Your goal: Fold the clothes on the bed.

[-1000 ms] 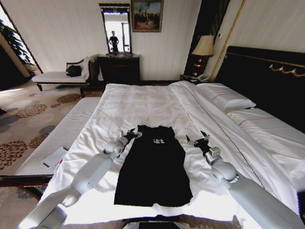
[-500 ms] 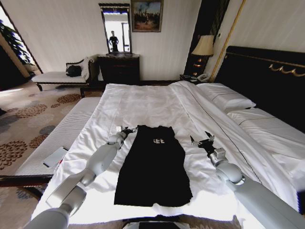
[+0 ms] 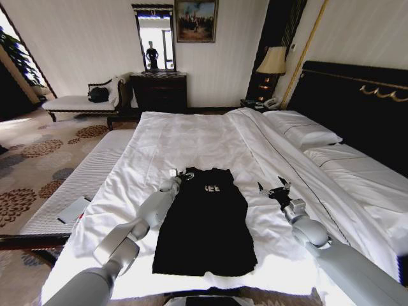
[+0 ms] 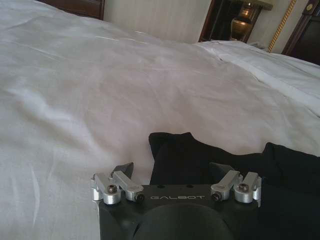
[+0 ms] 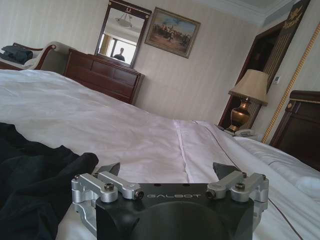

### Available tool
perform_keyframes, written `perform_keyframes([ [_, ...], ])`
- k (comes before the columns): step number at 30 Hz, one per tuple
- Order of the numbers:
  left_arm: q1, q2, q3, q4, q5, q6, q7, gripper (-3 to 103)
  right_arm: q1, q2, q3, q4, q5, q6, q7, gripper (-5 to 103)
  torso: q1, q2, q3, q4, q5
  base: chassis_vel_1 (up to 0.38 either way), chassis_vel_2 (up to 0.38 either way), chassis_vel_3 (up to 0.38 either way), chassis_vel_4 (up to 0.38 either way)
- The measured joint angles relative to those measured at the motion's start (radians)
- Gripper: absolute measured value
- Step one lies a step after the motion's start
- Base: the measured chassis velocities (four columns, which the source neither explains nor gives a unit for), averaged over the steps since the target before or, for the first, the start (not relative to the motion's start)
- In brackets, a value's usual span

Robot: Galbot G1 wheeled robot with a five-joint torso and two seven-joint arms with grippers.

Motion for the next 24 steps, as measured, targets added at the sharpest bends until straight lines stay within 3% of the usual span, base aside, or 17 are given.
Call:
perform_keyframes([
  [4, -0.004, -0.007, -0.008, 0.011, 0.003, -0.004, 0.0, 88, -0.005, 0.003, 0.006, -0.003, -0.001, 0.002, -0.003, 100, 0.0, 0.0, 0.0, -0.0002, 0.0, 0.0, 0.0, 0.0, 0.0],
  [7, -0.004, -0.003, -0.003, -0.006, -0.005, -0.007, 0.0, 84, -0.004, 0.006, 0.006, -0.005, -0.002, 0.004, -0.004, 100, 0.0, 0.0, 0.0, 0.0001, 0.0, 0.0, 0.0, 0.0, 0.0],
  [10, -0.004, 0.0, 0.009, -0.018, -0.008, -0.015, 0.0, 70, -0.002, 0.011, 0.005, -0.006, -0.003, 0.005, -0.004, 100, 0.0, 0.0, 0.0, 0.0001, 0.0, 0.0, 0.0, 0.0, 0.0],
  [12, -0.006, -0.003, 0.012, -0.004, 0.003, -0.023, 0.0, 70, -0.002, 0.012, 0.005, -0.006, -0.003, 0.005, -0.004, 100, 0.0, 0.0, 0.0, 0.0, 0.0, 0.0, 0.0, 0.0, 0.0],
  [19, -0.006, -0.013, -0.006, 0.012, 0.014, -0.019, 0.0, 38, -0.028, 0.008, 0.027, 0.011, -0.004, 0.006, -0.006, 100, 0.0, 0.0, 0.0, -0.0001, -0.0001, 0.0, 0.0, 0.0, 0.0],
  [20, -0.006, -0.013, -0.006, 0.012, 0.014, -0.019, 0.0, 38, -0.028, 0.008, 0.027, 0.011, -0.004, 0.006, -0.006, 100, 0.0, 0.0, 0.0, -0.0001, -0.0001, 0.0, 0.0, 0.0, 0.0],
  [24, -0.007, -0.008, -0.006, 0.014, 0.014, -0.008, 0.0, 22, -0.038, 0.002, 0.043, 0.017, -0.002, 0.007, -0.009, 100, 0.0, 0.0, 0.0, 0.0, -0.0001, 0.0, 0.0, 0.0, 0.0],
])
